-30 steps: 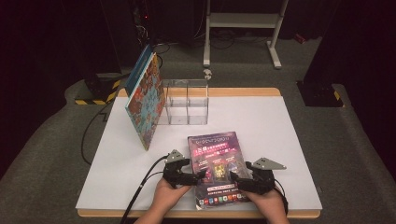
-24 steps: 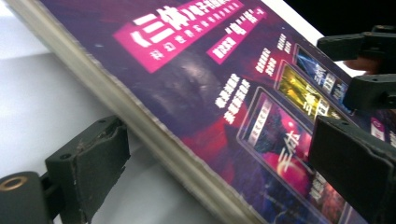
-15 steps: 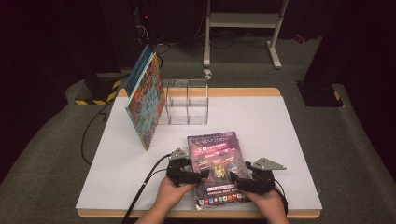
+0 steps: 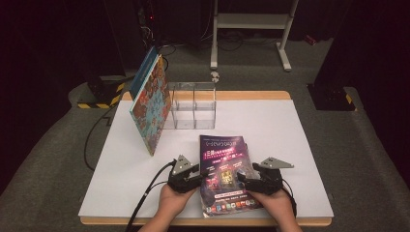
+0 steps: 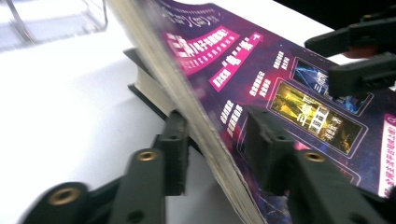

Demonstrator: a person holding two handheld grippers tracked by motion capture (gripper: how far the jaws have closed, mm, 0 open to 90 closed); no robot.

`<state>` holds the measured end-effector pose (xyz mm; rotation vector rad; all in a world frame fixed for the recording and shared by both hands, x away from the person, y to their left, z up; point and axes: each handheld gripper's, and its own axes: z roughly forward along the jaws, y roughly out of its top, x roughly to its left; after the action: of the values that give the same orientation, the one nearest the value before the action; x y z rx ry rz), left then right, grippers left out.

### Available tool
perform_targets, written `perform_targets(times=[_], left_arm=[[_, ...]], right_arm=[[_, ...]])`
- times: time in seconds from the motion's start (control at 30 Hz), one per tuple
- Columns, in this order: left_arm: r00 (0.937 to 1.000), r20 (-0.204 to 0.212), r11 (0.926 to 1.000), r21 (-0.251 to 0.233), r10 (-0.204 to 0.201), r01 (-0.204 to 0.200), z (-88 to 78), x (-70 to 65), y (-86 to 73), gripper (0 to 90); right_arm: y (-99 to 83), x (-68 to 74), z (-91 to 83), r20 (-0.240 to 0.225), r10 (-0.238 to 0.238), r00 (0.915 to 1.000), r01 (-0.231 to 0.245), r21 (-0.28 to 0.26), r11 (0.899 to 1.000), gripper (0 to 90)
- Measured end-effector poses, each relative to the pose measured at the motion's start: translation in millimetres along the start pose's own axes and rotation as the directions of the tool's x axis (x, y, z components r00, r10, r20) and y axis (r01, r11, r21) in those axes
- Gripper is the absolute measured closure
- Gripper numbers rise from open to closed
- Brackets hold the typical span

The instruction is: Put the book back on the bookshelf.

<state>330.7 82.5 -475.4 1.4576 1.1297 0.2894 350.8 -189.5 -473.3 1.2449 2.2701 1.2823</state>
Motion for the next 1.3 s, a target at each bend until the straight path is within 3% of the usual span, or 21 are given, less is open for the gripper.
perform_targets(times=[0.27,0.43,0.53,0.7,0.87,1.07,1.3], left_arm=[[0.9971,0.007,0.9962,-0.043,0.076,-0.075,-1.0,-6.4,-2.5,74.6],[0.9939,0.023,0.9927,-0.056,0.108,-0.107,-0.2,-11.6,-1.3,78.1],[0.9916,0.023,0.9904,-0.058,0.127,-0.125,0.5,-14.0,1.1,79.0],[0.9926,0.022,0.9907,-0.068,0.119,-0.117,-0.3,-13.4,4.4,80.3],[0.9963,0.018,0.9925,-0.091,0.084,-0.082,-2.8,-10.8,14.0,81.3],[0.9975,0.012,0.9897,-0.127,0.069,-0.067,-9.9,-7.5,29.6,82.2],[0.9991,-0.002,0.9883,-0.147,0.042,-0.042,-16.2,2.7,36.2,82.5]], right_arm=[[8.1,-14.0,14.7,-0.072,0.094,0.9930,-0.089,0.064,0.994,14.1],[5.0,-16.0,13.3,-0.089,0.118,0.9890,-0.113,0.061,0.992,15.4],[3.5,-14.6,9.1,-0.070,0.108,0.9917,-0.105,0.038,0.994,21.6],[1.8,-17.0,1.8,-0.069,0.134,0.9886,-0.134,0.006,0.991,32.9],[4.4,-14.9,-2.8,-0.063,0.131,0.9893,-0.133,-0.024,0.991,40.9],[16.9,-7.2,-8.5,-0.056,0.095,0.9939,-0.098,-0.066,0.993,48.4],[29.7,2.7,-6.8,-0.048,0.066,0.9967,-0.071,-0.102,0.992,54.1]])
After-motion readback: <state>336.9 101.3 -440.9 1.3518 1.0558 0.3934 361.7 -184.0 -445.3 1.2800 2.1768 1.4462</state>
